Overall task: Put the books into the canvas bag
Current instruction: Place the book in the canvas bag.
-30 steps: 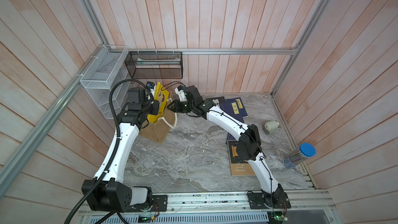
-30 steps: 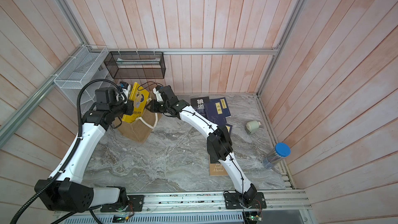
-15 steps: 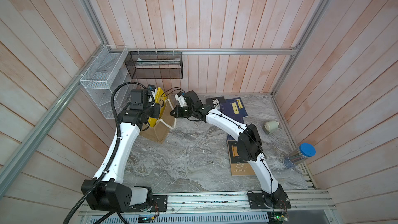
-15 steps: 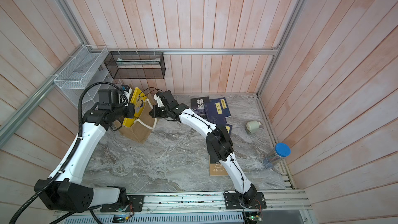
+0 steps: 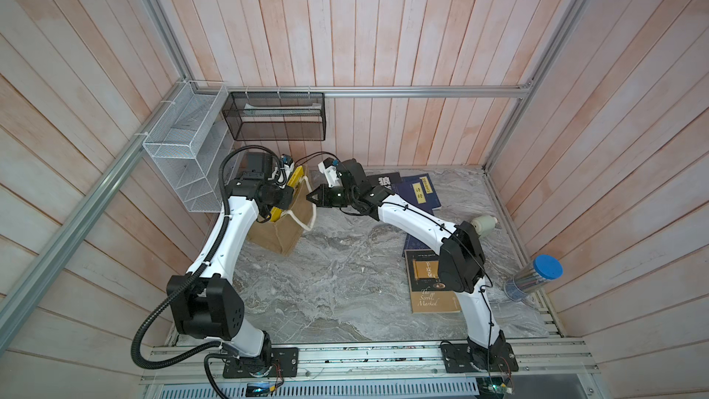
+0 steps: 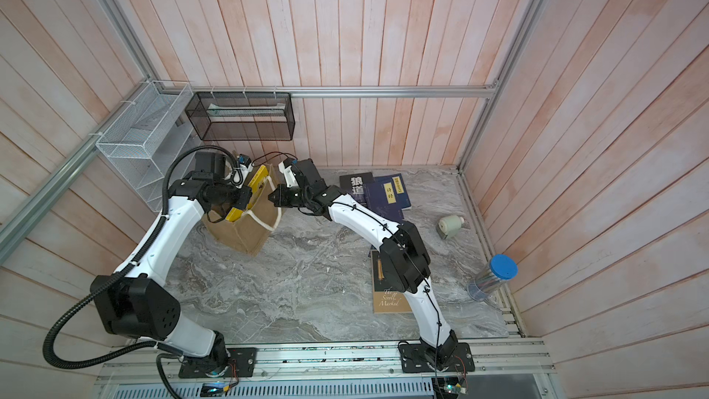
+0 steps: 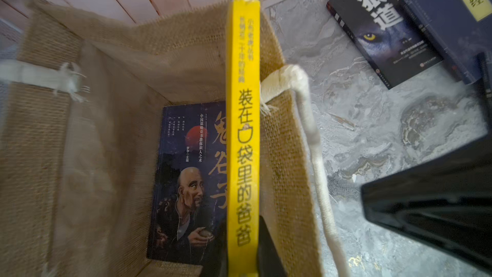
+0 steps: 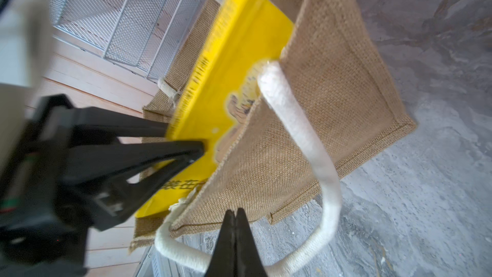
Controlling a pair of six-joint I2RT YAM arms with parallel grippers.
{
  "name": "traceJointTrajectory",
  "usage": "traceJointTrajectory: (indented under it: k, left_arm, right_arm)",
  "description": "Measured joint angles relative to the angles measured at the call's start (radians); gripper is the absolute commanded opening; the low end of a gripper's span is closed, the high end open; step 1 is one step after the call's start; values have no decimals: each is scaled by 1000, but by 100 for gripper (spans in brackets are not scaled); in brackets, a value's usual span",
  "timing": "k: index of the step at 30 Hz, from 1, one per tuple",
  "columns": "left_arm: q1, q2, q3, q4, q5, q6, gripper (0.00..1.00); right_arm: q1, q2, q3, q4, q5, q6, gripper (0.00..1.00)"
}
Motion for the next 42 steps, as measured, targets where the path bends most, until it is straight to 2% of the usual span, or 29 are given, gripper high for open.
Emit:
traceJointTrajectory:
  k: [10, 18, 23, 28, 32, 37, 42]
  left_arm:
    - [40, 98, 14, 39, 21, 109, 0]
    - [47, 192, 67, 76, -60, 137, 44]
    - [48, 216, 78, 89, -158, 118, 54]
    - [50, 215, 114, 113, -250, 103, 58]
    - [50, 188, 119, 134, -278, 92, 58]
    - [50, 106, 119, 150, -261, 52, 58]
    - [48, 6, 113, 152, -183, -36, 58]
  right_arm:
    - [-45, -3, -9, 0, 0, -26, 2]
    - [-62, -3, -8, -3, 0, -42, 3]
    - [-65, -3, -6, -11, 0, -57, 4]
    - [-69, -3, -6, -29, 1, -71, 4]
    - [-71, -3, -7, -29, 5, -79, 5]
    - [-73, -28, -53, -31, 18, -87, 8]
    - [-78, -107, -155, -30, 35, -102, 12]
